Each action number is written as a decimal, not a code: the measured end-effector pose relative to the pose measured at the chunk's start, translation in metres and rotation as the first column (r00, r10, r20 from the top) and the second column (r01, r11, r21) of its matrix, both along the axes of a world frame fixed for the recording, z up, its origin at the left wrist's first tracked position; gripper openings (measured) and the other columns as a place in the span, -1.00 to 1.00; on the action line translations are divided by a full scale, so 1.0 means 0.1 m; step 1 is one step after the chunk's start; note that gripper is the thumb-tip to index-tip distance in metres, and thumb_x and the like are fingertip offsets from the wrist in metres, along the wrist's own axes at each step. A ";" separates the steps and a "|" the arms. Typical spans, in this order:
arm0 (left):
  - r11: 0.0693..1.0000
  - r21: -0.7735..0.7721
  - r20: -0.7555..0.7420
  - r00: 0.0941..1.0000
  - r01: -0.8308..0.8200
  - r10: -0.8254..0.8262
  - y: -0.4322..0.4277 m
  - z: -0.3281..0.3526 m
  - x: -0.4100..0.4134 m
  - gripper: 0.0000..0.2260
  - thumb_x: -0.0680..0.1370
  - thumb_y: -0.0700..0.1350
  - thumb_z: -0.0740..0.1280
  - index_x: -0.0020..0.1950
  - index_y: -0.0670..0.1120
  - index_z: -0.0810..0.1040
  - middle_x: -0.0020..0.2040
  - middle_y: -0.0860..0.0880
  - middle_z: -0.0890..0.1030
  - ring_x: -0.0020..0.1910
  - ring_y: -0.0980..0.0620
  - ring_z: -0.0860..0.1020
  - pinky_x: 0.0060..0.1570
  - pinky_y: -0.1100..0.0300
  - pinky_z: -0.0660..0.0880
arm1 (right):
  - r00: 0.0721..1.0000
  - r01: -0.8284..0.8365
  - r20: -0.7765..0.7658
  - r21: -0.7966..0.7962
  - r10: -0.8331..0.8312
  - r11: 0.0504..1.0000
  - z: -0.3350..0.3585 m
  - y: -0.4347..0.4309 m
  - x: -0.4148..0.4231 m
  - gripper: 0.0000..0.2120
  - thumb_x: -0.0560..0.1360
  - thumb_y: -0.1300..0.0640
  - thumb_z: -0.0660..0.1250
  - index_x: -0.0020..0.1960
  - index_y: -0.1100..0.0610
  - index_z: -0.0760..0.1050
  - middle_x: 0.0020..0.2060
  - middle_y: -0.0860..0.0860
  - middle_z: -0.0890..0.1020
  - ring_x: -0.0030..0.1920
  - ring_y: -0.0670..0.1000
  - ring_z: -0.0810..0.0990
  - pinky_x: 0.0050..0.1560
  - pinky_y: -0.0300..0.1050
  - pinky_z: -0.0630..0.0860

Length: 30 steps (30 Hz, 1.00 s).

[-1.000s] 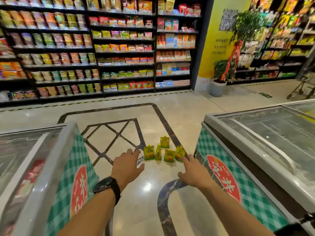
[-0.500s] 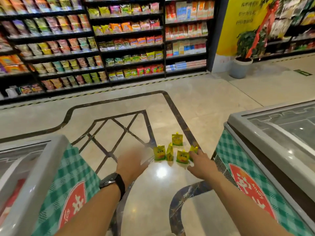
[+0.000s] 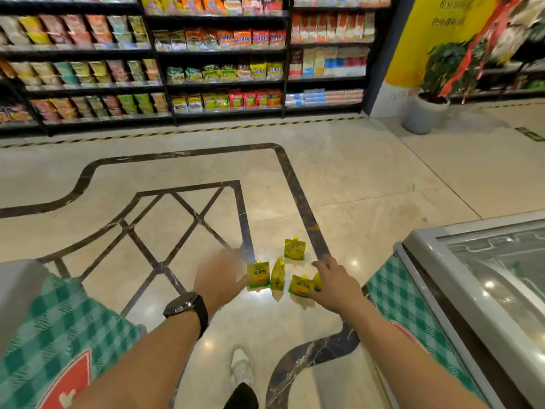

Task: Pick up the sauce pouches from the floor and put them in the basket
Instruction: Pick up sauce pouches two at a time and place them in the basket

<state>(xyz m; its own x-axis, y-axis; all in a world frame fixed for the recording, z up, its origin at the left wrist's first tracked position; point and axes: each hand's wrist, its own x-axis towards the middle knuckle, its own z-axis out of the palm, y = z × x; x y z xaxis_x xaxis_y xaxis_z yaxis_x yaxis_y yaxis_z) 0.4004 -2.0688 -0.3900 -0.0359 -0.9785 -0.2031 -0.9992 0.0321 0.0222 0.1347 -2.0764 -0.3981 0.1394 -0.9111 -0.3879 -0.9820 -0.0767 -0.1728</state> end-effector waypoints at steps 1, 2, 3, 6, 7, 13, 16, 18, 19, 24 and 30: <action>1.000 0.007 -0.013 1.000 0.000 0.000 -0.16 -0.08 0.00 -0.43 0.60 0.24 0.18 0.53 0.01 0.20 0.32 -0.06 0.46 0.20 -0.08 0.54 0.02 0.04 0.51 | 1.000 -0.001 -0.010 0.021 0.001 1.000 -0.03 -0.13 0.00 -0.32 0.51 -0.16 0.31 0.53 -0.03 0.14 0.51 0.08 0.18 0.44 0.17 0.30 0.21 0.11 0.51; 1.000 0.011 -0.025 1.000 0.001 -0.001 -0.34 -0.16 0.01 -0.43 0.60 0.24 0.18 0.53 0.02 0.19 0.33 -0.06 0.45 0.20 -0.07 0.54 0.02 0.05 0.52 | 1.000 0.002 -0.021 0.041 -0.001 0.999 -0.06 -0.26 0.00 -0.33 0.51 -0.13 0.31 0.53 -0.03 0.14 0.50 0.08 0.19 0.43 0.17 0.30 0.22 0.10 0.50; 1.000 0.017 -0.045 0.999 0.001 -0.001 -0.51 -0.23 0.01 -0.43 0.60 0.25 0.19 0.53 0.02 0.19 0.34 -0.05 0.45 0.18 -0.07 0.55 0.01 0.05 0.53 | 1.000 0.010 -0.030 0.061 -0.008 0.998 -0.08 -0.40 -0.01 -0.34 0.51 -0.10 0.30 0.53 -0.02 0.14 0.49 0.08 0.20 0.42 0.17 0.31 0.23 0.10 0.49; 0.999 0.029 -0.117 0.992 -0.037 0.041 -0.99 -0.47 0.05 -0.46 0.60 0.24 0.19 0.51 0.02 0.22 0.32 -0.05 0.45 0.14 -0.07 0.56 -0.02 0.05 0.57 | 0.999 0.033 -0.041 0.110 -0.028 0.993 -0.17 -0.85 -0.02 -0.34 0.50 -0.10 0.29 0.53 -0.02 0.15 0.45 0.08 0.26 0.39 0.16 0.33 0.24 0.08 0.47; 0.997 0.044 -0.139 0.988 -0.063 0.069 -1.12 -0.56 0.08 -0.46 0.60 0.24 0.19 0.50 0.01 0.23 0.30 -0.06 0.46 0.14 -0.08 0.56 -0.02 0.03 0.57 | 0.999 0.029 -0.040 0.120 -0.025 0.992 -0.23 -1.01 -0.02 -0.34 0.50 -0.11 0.29 0.53 -0.01 0.16 0.44 0.09 0.27 0.39 0.16 0.33 0.23 0.08 0.47; 0.971 0.154 -0.137 0.969 -0.183 0.204 -1.68 -1.34 0.23 -0.41 0.57 0.25 0.25 0.50 0.00 0.26 0.24 -0.08 0.48 0.13 -0.12 0.57 -0.02 -0.02 0.60 | 0.999 -0.034 -0.023 0.185 0.039 0.982 -1.01 -2.05 -0.03 -0.36 0.51 -0.07 0.32 0.52 0.00 0.18 0.41 0.10 0.28 0.37 0.18 0.36 0.16 0.08 0.52; 0.956 0.200 -0.074 0.969 -0.216 0.235 -1.92 -2.04 0.25 -0.41 0.57 0.27 0.23 0.50 0.01 0.24 0.25 -0.05 0.47 0.12 -0.08 0.57 -0.02 -0.01 0.60 | 0.993 -0.110 -0.011 0.180 0.114 0.977 -1.73 -2.69 0.02 -0.36 0.51 0.02 0.33 0.53 0.03 0.19 0.39 0.11 0.30 0.36 0.18 0.36 0.16 0.06 0.49; 0.952 0.216 -0.082 0.968 -0.217 0.239 -2.10 -2.61 0.22 -0.43 0.57 0.26 0.23 0.49 0.01 0.26 0.24 -0.05 0.47 0.12 -0.09 0.57 -0.06 0.01 0.59 | 0.985 -0.168 0.003 0.175 0.170 0.970 -2.39 -3.05 0.09 -0.36 0.49 0.04 0.36 0.51 0.03 0.21 0.36 0.10 0.32 0.34 0.17 0.38 0.13 0.07 0.49; 0.951 0.230 -0.086 0.969 -0.206 0.231 -2.18 -2.95 0.18 -0.44 0.58 0.24 0.24 0.48 0.01 0.27 0.24 -0.05 0.46 0.13 -0.10 0.56 -0.08 0.01 0.57 | 0.980 -0.195 0.001 0.178 0.198 0.965 -2.77 -3.19 0.11 -0.36 0.48 0.06 0.37 0.51 0.03 0.22 0.35 0.10 0.32 0.34 0.17 0.39 0.11 0.07 0.50; 0.940 0.259 -0.123 0.957 -0.223 0.261 -2.48 -4.82 -0.12 -0.42 0.56 0.19 0.28 0.51 0.01 0.23 0.35 -0.07 0.40 0.29 -0.13 0.47 0.07 -0.05 0.53 | 0.953 -0.285 -0.043 0.217 0.301 0.933 -4.69 -3.63 0.10 -0.30 0.42 0.19 0.39 0.50 0.08 0.24 0.37 0.12 0.31 0.38 0.18 0.32 0.14 0.06 0.46; 0.985 0.017 -0.181 0.968 -0.173 0.173 -3.09 -6.43 -0.20 -0.34 0.50 0.02 0.39 0.53 -0.09 0.22 0.43 -0.20 0.33 0.40 -0.23 0.33 0.28 -0.17 0.41 | 0.764 -0.606 -0.203 0.103 0.613 0.789 -6.11 -4.06 0.27 -0.30 0.44 0.22 0.39 0.52 -0.04 0.26 0.58 0.07 0.12 0.55 0.17 0.11 0.43 0.12 0.22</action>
<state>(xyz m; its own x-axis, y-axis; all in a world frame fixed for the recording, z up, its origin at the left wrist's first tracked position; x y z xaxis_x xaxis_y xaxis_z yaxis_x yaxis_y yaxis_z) 0.3802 -2.3780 -1.0326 0.0974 -0.9728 -0.2102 -0.9690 -0.1409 0.2029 0.1619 -2.4827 -1.0095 0.5716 -0.6505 -0.5002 -0.7420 -0.6700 0.0236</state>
